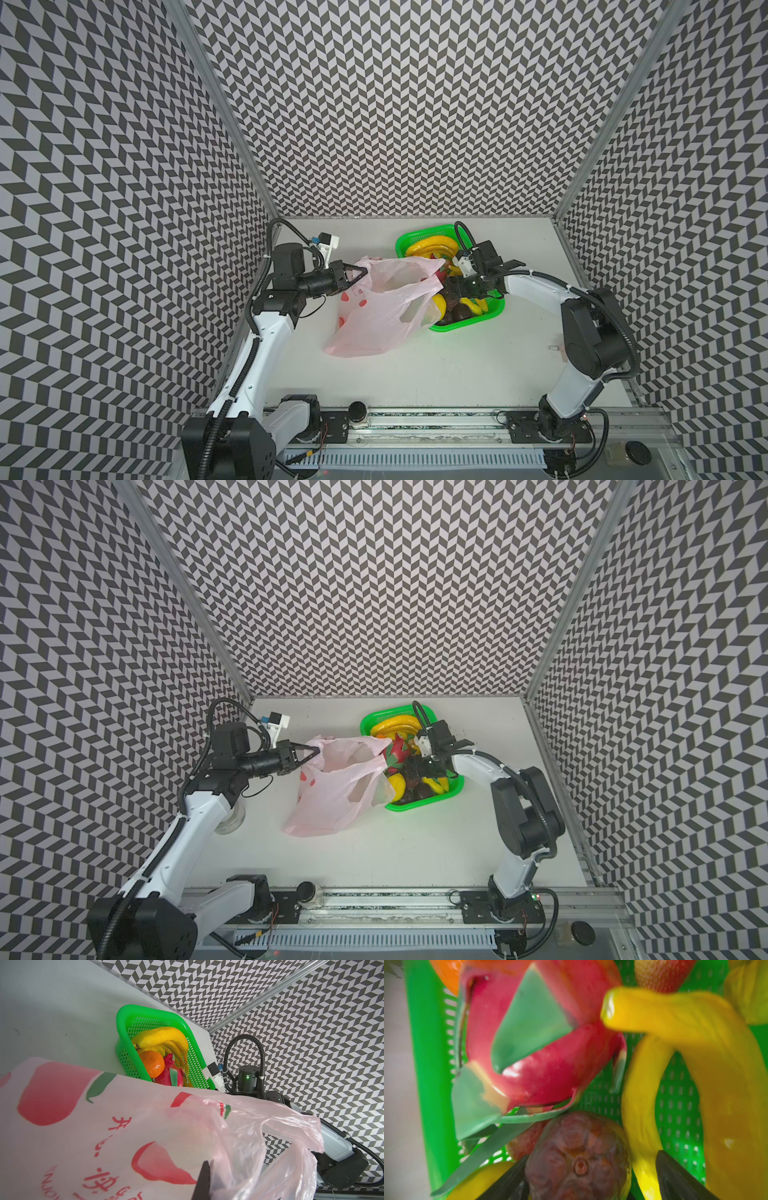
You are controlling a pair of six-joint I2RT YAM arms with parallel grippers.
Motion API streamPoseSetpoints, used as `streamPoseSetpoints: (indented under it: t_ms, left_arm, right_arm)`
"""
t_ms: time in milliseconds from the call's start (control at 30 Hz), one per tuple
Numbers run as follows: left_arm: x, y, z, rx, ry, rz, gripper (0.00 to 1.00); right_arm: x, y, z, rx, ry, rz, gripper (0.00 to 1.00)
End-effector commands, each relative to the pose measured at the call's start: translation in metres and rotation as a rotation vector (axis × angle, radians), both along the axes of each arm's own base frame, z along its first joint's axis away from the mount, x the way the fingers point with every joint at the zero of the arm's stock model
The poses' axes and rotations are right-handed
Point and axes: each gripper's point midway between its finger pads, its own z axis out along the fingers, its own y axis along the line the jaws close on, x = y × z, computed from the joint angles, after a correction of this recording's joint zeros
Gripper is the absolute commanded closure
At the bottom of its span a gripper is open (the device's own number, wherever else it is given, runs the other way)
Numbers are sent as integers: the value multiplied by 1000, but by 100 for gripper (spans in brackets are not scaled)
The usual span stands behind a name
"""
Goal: Place the fake fruits into the plastic bag and tie a complex knot
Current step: 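Lower the right gripper onto the dark passion fruit and grasp it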
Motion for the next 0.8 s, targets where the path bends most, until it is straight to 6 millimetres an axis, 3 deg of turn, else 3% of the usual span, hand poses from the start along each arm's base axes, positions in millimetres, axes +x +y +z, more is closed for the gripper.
streamPoseSetpoints:
  t_ms: [0, 167, 300, 500, 767]
  left_arm:
    - [-3, 1, 3, 3, -28, -10, 100]
    - [-3, 1, 3, 4, -26, -10, 100]
    - [-3, 1, 3, 7, -27, -7, 100]
    - [-3, 2, 3, 11, -25, -3, 100]
    - [-3, 2, 2, 10, -22, -3, 100]
  right_arm:
    - [-4, -13, -25, -120, 32, -18, 15]
    - [-6, -14, -25, -127, 31, -11, 21]
    - [-5, -14, -17, -122, 12, -6, 35]
    - [4, -15, 27, -56, -94, -30, 45]
    - [5, -23, 76, 120, -192, -51, 48]
